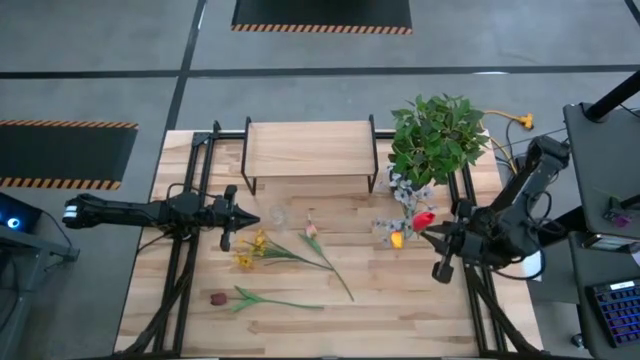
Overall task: Pick and place flowers into a vace then onto a shelf
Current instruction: Put the red tulip into the right transparent vase
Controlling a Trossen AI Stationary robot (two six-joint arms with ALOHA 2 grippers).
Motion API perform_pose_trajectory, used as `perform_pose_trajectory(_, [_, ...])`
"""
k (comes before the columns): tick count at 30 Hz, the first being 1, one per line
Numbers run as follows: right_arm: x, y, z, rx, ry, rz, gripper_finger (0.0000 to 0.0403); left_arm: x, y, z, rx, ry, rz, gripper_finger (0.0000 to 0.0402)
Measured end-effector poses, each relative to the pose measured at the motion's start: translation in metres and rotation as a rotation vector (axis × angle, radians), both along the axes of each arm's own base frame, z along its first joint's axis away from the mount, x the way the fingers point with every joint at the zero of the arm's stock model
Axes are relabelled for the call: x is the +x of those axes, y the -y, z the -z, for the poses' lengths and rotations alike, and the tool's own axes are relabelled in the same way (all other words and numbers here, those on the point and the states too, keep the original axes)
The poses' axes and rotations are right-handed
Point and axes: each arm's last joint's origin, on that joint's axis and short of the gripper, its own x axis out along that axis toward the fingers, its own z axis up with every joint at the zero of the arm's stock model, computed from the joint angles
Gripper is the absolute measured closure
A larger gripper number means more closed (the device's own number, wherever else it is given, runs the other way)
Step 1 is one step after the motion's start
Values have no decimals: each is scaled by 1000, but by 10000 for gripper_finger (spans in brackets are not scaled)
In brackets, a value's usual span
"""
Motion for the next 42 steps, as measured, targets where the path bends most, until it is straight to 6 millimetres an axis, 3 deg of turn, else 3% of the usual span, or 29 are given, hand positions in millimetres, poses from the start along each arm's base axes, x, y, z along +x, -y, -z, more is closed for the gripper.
perform_pose_trajectory(10, [15, 17, 9, -15, -12, 114, 391, 0, 0, 0, 0, 0, 0, 402])
perform_pose_trajectory(19, [15, 17, -9, -28, 50, 48, 391, 0, 0, -1, 0, 6, 0, 402])
perform_pose_trajectory(42, [22, 25, 3, -55, 59, 47, 390, 0, 0, -1, 0, 6, 1, 402])
